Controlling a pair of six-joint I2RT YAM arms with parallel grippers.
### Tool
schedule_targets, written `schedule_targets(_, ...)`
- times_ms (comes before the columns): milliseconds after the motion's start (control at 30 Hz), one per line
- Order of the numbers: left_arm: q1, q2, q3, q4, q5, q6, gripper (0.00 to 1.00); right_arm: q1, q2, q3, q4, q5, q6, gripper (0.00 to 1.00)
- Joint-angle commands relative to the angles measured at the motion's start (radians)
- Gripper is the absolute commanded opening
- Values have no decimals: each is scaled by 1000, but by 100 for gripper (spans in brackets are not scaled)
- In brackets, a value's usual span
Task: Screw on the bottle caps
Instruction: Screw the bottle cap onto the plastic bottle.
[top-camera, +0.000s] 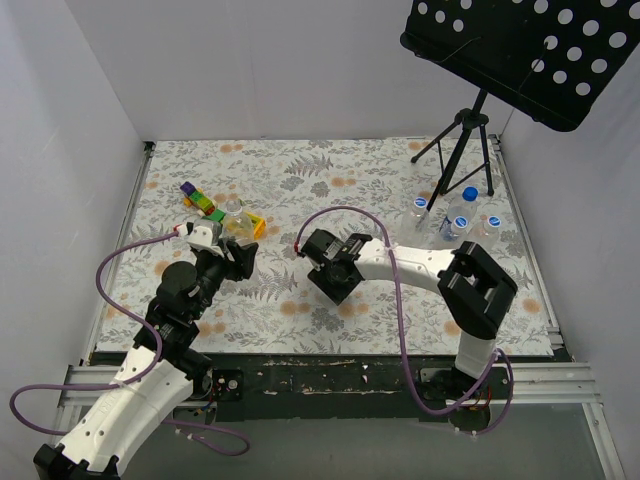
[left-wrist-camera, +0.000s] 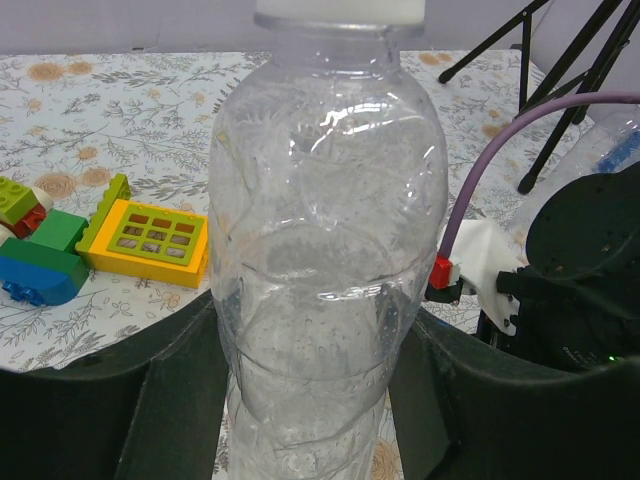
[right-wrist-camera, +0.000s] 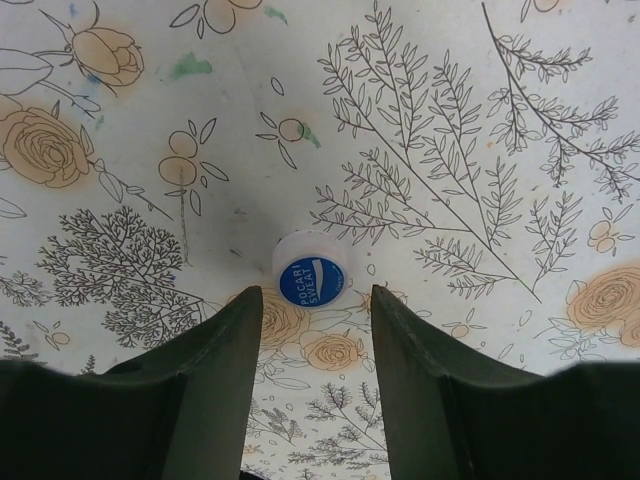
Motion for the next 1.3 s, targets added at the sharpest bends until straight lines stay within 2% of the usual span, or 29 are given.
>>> schedule_targets(0, 4, -4, 39, 2, -8, 1, 38, -6, 18, 42, 9, -8, -3, 53)
schedule_targets(433, 4, 4, 38, 5, 10, 5, 38, -6, 47, 42, 20, -17, -12, 40)
schedule_targets(567, 4, 5, 38, 6, 27, 9, 38, -6, 26, 47, 13, -17, -11, 26)
schedule_targets(700, 4, 7, 30, 23, 94, 27, 38, -6, -46, 45, -10, -35, -29, 21)
schedule_targets(833, 4, 29, 19, 57, 316, 70, 38, -11, -193, 30, -33, -64, -57, 15)
schedule_targets(1000, 4, 109, 33, 66, 593, 110, 39, -9, -345, 64, -81, -147, -130, 15)
schedule_targets(1267, -8, 165, 24, 77, 903, 161, 39, -11, -471, 268, -254, -302, -218, 15)
